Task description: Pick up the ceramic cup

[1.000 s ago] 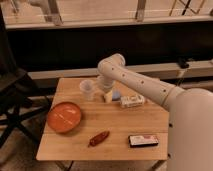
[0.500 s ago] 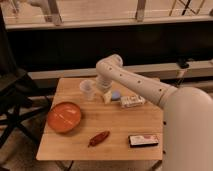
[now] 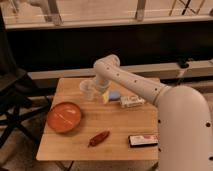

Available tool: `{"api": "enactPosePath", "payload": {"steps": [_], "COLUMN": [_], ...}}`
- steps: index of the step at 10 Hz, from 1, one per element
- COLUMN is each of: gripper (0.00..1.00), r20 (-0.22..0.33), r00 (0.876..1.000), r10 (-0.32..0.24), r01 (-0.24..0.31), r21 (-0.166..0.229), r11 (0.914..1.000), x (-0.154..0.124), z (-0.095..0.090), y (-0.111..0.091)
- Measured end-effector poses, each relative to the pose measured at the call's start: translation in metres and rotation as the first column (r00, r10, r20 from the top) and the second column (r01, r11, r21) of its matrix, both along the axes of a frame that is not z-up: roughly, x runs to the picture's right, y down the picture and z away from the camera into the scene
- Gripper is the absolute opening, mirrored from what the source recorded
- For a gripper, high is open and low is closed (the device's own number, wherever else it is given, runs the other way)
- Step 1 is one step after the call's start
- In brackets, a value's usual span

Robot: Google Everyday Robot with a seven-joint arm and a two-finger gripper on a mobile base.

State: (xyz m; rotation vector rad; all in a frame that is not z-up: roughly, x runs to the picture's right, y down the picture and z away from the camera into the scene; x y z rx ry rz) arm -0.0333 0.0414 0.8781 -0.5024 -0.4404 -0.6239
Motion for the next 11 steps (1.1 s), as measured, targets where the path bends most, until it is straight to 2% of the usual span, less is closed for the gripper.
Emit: {"api": "enactPosePath", "payload": {"steps": [11], "gripper": [0.80], "r20": [0.028], "r00": [1.000], "r10": [-0.012], "r01": [0.013], "r21": [-0.031], "r11": [0.9994], "x": [-0.008], "z": [0.015], "y": [0.010]}}
